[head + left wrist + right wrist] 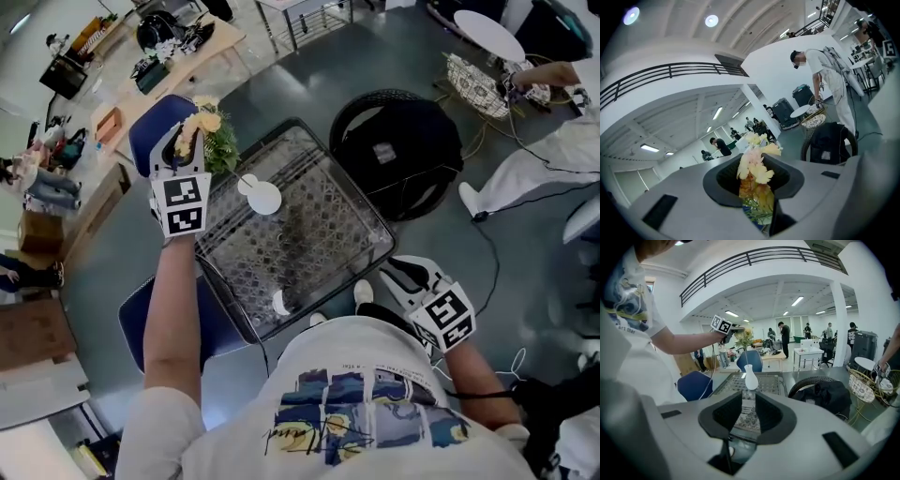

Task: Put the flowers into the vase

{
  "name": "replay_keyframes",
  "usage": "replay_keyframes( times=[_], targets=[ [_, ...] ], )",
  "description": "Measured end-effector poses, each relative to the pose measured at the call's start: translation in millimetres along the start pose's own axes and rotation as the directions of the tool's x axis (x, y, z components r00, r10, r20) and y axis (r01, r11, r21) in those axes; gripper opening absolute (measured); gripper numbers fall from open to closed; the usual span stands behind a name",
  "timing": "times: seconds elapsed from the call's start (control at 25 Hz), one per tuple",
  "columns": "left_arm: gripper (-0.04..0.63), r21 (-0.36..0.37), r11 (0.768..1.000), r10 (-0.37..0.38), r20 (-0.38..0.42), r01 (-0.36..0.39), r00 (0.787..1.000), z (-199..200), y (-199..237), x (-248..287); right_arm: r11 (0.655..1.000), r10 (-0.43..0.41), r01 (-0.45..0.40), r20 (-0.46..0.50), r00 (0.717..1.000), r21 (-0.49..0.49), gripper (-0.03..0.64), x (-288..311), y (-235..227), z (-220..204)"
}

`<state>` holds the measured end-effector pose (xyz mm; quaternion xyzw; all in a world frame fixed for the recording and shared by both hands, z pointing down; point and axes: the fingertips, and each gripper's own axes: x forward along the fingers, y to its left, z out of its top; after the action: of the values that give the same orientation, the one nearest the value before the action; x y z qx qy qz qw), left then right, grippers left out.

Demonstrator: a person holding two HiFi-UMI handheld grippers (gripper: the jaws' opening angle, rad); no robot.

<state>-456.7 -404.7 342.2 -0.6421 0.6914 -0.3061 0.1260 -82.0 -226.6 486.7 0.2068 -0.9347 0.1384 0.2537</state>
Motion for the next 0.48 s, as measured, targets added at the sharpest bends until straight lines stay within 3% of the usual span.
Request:
replay_keyframes(
  times=[0.16, 0.48],
  targets=[
    [0.121, 0.021, 1.000, 0.000, -0.010, 0.000, 1.000, -17, -20, 14, 1.000, -0.007, 0.007, -0.008, 1.000, 0.012, 0.084, -2, -11, -2],
    [0.123, -0.009, 0.999, -0.033, -0.070, 0.033, 0.997, -67, -74, 18, 1.000, -0.004, 0.004, -0.004, 1.000, 0.018, 0.084, -7, -29, -2]
  ],
)
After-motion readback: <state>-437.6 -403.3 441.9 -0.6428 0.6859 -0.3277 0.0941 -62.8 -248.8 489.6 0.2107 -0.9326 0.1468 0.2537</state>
